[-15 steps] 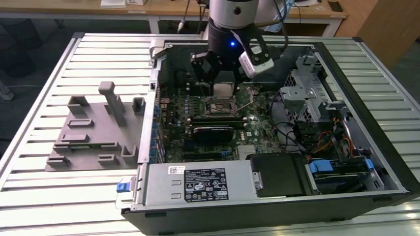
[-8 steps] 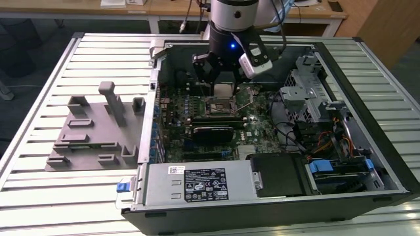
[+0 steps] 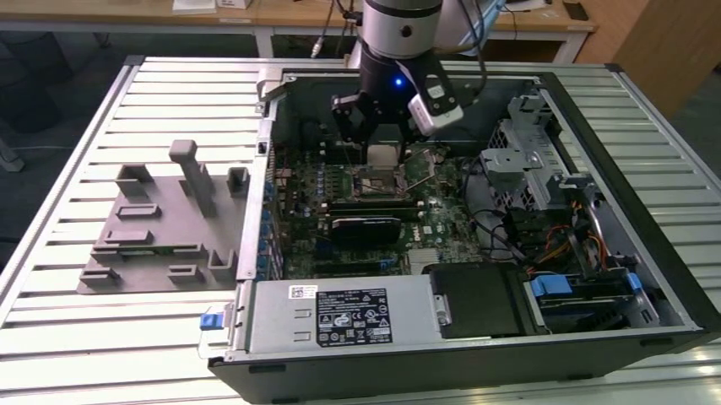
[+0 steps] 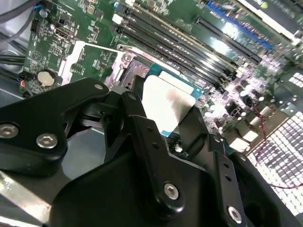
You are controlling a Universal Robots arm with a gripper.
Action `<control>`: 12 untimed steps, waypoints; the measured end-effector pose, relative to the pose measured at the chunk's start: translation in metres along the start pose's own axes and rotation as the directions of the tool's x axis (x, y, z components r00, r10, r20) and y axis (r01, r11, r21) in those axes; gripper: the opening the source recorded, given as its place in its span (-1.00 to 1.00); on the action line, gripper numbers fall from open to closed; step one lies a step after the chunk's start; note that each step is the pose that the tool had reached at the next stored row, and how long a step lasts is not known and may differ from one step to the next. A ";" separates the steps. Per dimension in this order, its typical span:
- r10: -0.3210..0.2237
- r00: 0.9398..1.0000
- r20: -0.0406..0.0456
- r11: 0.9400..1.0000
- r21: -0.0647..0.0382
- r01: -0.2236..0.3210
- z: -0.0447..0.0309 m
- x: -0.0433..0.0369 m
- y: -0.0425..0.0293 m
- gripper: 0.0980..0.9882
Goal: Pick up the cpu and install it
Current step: 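Pick up the cpu and move it towards the insertion slot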
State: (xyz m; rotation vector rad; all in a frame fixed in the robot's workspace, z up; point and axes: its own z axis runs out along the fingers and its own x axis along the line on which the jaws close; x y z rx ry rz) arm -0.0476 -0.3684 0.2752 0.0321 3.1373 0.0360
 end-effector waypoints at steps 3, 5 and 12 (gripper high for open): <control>0.000 1.000 -0.001 1.000 0.000 0.000 0.0032 -0.0007 0.0044 0.00; 0.000 1.000 -0.002 1.000 0.000 0.000 0.0048 -0.0014 0.0077 0.00; 0.000 1.000 -0.006 1.000 0.000 0.000 0.0117 -0.0043 0.0141 0.00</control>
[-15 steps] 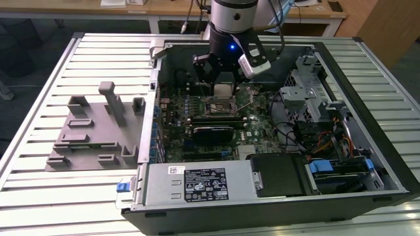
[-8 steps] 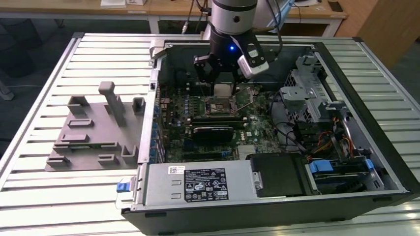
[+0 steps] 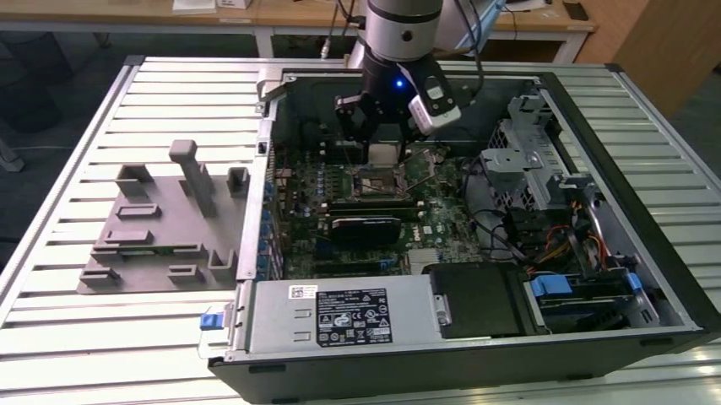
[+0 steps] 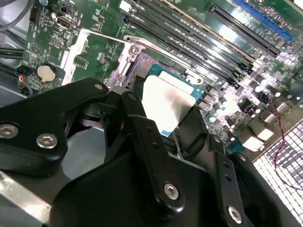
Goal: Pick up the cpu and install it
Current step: 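Pick up the cpu and move it towards the insertion slot, then place the cpu into insertion slot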
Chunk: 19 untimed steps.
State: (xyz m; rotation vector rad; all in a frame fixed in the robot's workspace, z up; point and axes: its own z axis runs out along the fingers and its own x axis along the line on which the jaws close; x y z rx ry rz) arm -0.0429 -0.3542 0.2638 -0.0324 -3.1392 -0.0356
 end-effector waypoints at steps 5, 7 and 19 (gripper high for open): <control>0.000 1.000 0.000 1.000 0.000 0.000 0.0003 0.0000 0.0001 0.00; 0.000 1.000 0.000 1.000 0.000 0.000 0.0003 0.0000 0.0001 0.00; 0.048 0.999 0.001 0.999 0.000 -0.048 0.0004 0.0001 0.0001 0.00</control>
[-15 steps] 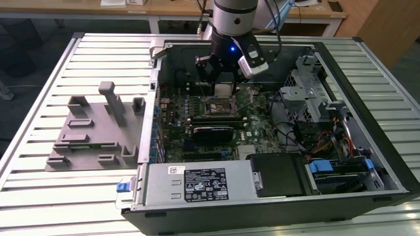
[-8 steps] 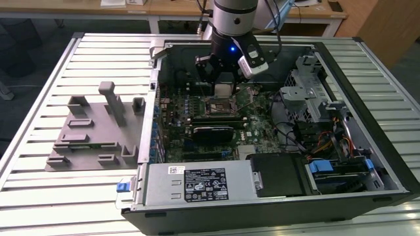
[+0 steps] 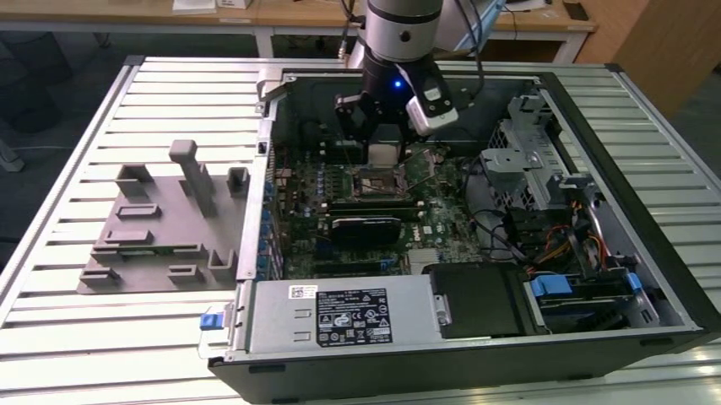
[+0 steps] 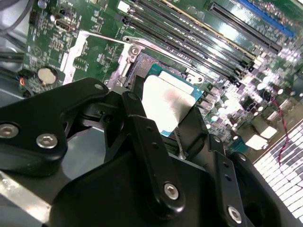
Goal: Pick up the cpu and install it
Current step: 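Place the cpu into insertion slot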
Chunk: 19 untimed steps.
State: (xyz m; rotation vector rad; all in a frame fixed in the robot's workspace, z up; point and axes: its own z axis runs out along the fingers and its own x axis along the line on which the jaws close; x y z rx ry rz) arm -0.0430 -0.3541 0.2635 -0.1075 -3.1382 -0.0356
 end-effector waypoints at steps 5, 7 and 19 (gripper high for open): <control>0.088 0.996 0.002 0.996 0.000 -0.088 0.0001 0.0000 0.0000 0.00; 0.124 0.992 0.003 0.992 0.000 -0.124 0.0002 0.0000 0.0000 0.00; 0.335 0.942 0.008 0.942 -0.002 -0.335 0.0004 0.0000 0.0000 0.00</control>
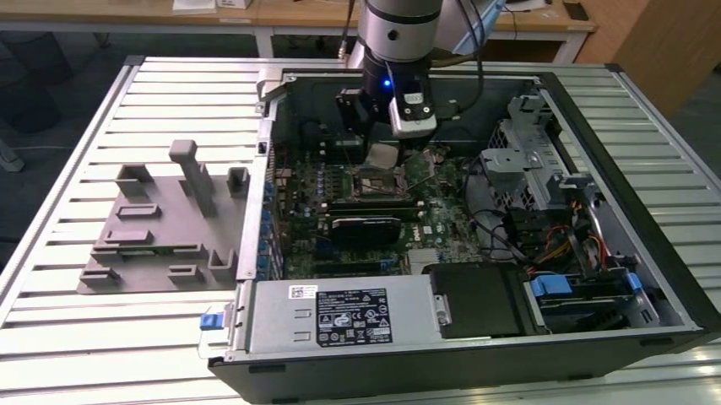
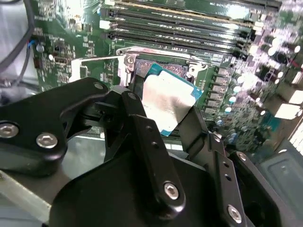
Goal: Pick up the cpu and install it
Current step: 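Place the cpu into insertion slot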
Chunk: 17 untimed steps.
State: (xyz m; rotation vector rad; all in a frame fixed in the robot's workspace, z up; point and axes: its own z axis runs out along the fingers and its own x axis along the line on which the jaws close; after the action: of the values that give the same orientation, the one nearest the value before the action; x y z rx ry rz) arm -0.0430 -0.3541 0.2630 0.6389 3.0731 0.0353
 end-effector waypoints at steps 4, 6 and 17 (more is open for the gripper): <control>0.069 0.998 0.002 0.998 0.000 -0.069 0.0001 0.0000 0.0000 0.00; 0.104 0.995 0.003 0.995 0.000 -0.104 0.0001 0.0000 0.0000 0.00; 0.286 0.958 0.008 0.958 0.001 -0.286 0.0001 0.0000 0.0000 0.00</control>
State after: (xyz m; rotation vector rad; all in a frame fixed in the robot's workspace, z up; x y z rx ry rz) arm -0.0430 -0.3541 0.2629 1.0748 2.9449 0.0292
